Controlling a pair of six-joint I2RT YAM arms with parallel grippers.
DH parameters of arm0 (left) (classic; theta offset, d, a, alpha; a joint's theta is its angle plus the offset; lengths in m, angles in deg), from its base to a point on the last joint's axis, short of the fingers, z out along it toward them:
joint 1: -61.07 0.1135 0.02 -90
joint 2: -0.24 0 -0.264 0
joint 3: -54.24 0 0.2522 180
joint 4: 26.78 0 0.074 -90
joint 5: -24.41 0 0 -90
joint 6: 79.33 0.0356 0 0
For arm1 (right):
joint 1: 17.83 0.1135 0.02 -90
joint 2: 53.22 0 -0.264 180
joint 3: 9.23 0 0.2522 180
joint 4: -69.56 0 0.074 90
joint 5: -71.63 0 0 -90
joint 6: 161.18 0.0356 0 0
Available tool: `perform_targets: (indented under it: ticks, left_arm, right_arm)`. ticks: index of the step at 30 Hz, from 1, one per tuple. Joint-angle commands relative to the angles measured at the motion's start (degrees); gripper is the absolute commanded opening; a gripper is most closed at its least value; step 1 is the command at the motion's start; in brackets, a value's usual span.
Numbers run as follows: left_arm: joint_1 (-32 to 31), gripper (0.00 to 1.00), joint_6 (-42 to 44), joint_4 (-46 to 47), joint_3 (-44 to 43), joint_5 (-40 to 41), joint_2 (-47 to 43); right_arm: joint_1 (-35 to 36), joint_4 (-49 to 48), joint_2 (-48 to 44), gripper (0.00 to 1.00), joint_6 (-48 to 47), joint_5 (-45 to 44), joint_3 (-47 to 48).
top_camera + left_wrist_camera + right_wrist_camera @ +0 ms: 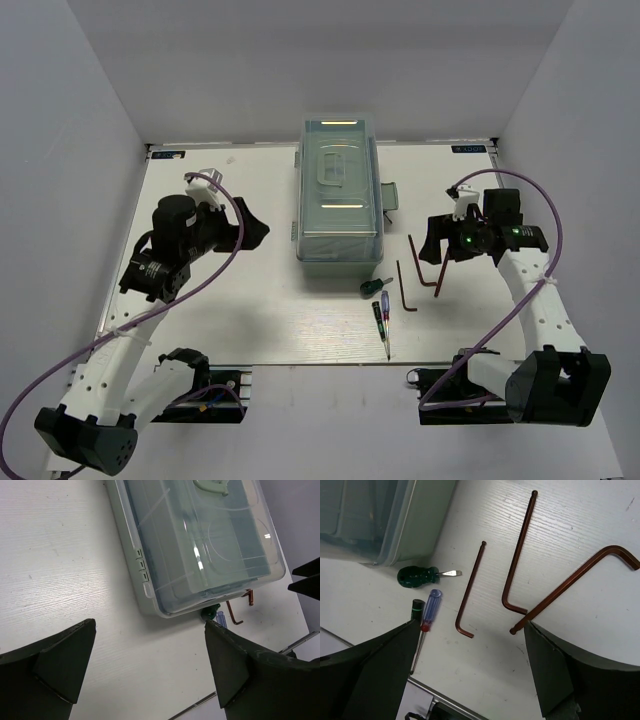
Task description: Sort the tools into containers
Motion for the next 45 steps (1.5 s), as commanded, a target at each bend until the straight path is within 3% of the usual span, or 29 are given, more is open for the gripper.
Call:
perform_targets:
  ticks: [1, 5, 9, 10, 11, 13, 14, 15, 16, 18, 19, 20, 22, 24, 28, 37, 45]
  left_arm:
    - [-0.1, 1.00, 1.1, -0.4, -2.6, -1.6, 0.5]
    - [-0.1, 1.00, 2.4, -0.4, -3.7, -2.8, 2.2]
    - [-0.1, 1.00, 3.0, 0.1, -4.8, -2.8, 3.4]
    - [-0.1, 1.00, 3.5, 0.1, -4.8, -2.8, 3.4]
    - [-0.1, 1.00, 3.5, 0.1, -4.8, -2.8, 3.4]
    - [-0.1, 0.88, 3.5, 1.3, -4.3, -3.5, 3.9]
    - [-0.1, 0.77, 3.5, 1.4, -4.3, -3.5, 3.9]
    - [-0.1, 0.43, 3.5, 1.4, -3.8, -4.0, 4.5]
    - [-0.1, 0.27, 3.5, 1.9, -3.8, -4.0, 5.2]
    - [-0.1, 0.14, 3.5, 1.9, -3.8, -4.5, 6.2]
    - [-0.1, 0.20, 3.5, 2.5, -3.8, -5.0, 6.7]
    - [-0.1, 0.36, 3.5, 2.5, -4.3, -5.0, 7.3]
    - [-0.1, 0.78, 3.5, 2.5, -5.9, -5.0, 9.3]
    - [-0.1, 0.87, 4.1, 2.5, -7.7, -5.0, 11.1]
    - [-0.1, 0.87, 4.1, 3.1, -8.9, -5.0, 13.0]
    - [-0.1, 0.87, 2.8, 3.6, -7.2, -4.5, 13.0]
    - [-0.1, 0.87, 2.3, 6.1, -5.9, -4.5, 14.0]
  right_arm:
    - [-0.3, 0.1, -2.9, 0.90, -3.6, 4.2, 2.3]
    - [-0.3, -1.4, -4.2, 0.90, -8.6, 10.6, 2.5]
    - [-0.2, -1.2, -2.4, 0.31, -9.9, 16.3, 7.9]
    - [-0.2, -1.7, -1.9, 0.06, -9.8, 17.6, 10.0]
    - [1.5, -2.7, -0.4, 0.00, -8.8, 17.7, 12.2]
    - [2.8, -3.4, 1.3, 0.00, -7.8, 18.0, 16.3]
    - [4.1, -2.9, 4.9, 0.00, -5.9, 17.9, 19.7]
    - [4.8, -2.8, 6.4, 0.07, -5.3, 17.8, 23.8]
    - [7.2, -2.5, 7.8, 0.34, -4.6, 17.8, 25.6]
    - [9.1, -2.1, 13.6, 0.54, -1.0, 16.5, 32.9]
    - [12.1, -3.7, 16.3, 0.74, 1.3, 15.7, 34.4]
    - [13.1, -4.2, 17.6, 0.81, 3.7, 13.7, 35.8]
    - [16.0, -5.0, 23.7, 0.82, 7.5, 12.2, 42.8]
    - [19.9, -5.7, 29.9, 0.85, 11.8, 9.7, 49.7]
    - [24.9, -10.5, 37.5, 0.71, 18.3, 3.4, 57.7]
    - [30.6, -16.1, 47.3, 0.71, 25.3, -11.8, 62.7]
    - [31.7, -16.9, 49.0, 0.71, 28.4, -15.6, 59.9]
